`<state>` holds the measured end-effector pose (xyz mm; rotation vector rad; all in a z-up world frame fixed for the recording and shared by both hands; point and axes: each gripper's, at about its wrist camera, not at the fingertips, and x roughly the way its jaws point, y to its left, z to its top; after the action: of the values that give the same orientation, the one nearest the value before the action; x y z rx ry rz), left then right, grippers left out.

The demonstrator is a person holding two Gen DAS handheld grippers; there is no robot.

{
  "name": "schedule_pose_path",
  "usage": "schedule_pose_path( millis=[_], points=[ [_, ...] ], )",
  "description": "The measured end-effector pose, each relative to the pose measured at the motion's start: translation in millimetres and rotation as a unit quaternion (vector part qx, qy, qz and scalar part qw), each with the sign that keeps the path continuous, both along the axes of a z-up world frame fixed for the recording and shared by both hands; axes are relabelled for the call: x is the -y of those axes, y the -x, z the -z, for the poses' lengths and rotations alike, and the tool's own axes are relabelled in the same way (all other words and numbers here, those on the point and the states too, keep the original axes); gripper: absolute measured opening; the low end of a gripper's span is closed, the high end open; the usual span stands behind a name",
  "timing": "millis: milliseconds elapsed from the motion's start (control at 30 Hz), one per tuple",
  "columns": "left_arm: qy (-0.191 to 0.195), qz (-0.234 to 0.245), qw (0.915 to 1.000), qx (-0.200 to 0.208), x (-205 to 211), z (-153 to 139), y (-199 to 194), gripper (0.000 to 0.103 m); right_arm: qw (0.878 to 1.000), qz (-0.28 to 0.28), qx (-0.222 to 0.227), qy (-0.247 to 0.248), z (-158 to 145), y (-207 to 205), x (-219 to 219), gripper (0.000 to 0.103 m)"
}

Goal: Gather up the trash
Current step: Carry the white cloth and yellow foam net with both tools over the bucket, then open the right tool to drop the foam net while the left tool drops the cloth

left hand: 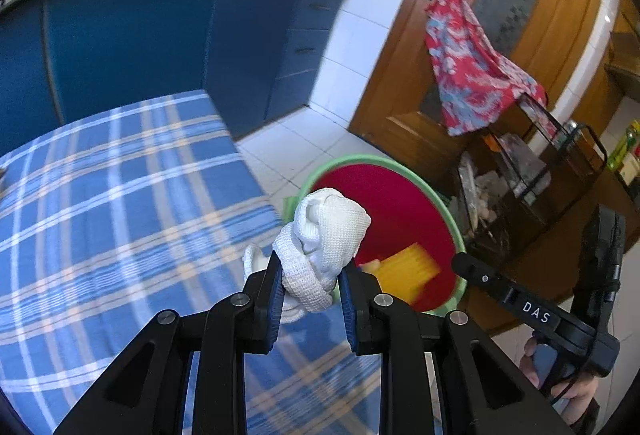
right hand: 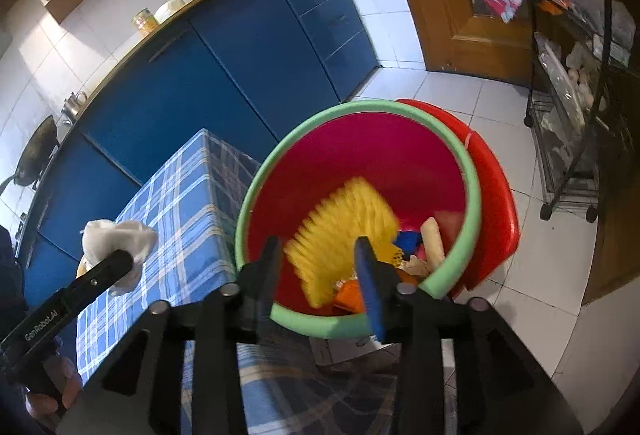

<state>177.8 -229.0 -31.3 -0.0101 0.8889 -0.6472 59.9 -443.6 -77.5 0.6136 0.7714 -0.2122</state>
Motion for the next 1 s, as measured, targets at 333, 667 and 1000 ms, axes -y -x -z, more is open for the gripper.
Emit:
schedule_pose_path(
  millis=[333, 667, 1000],
  points=[
    [-0.024, 0.065, 0.9975, -0.004, 60.6, 16.8, 8.0, 0.028, 0.999, 0.028, 0.022, -0.004, -8.0, 27.7, 26.5, 0.051],
    [-0.057, 0.062, 0.9964, 0.009, 72.5, 22.0, 15.4, 0.055, 0.999, 0.039, 0.025, -0.002, -10.3, 42.1, 31.7, 0.056],
    [-0.055, 0.008, 0.9984, 0.007, 23.8, 10.8, 26.7, 0.055, 0.999, 0.018, 0.040, 0.005, -20.7, 52.5, 5.8, 0.067]
  ],
)
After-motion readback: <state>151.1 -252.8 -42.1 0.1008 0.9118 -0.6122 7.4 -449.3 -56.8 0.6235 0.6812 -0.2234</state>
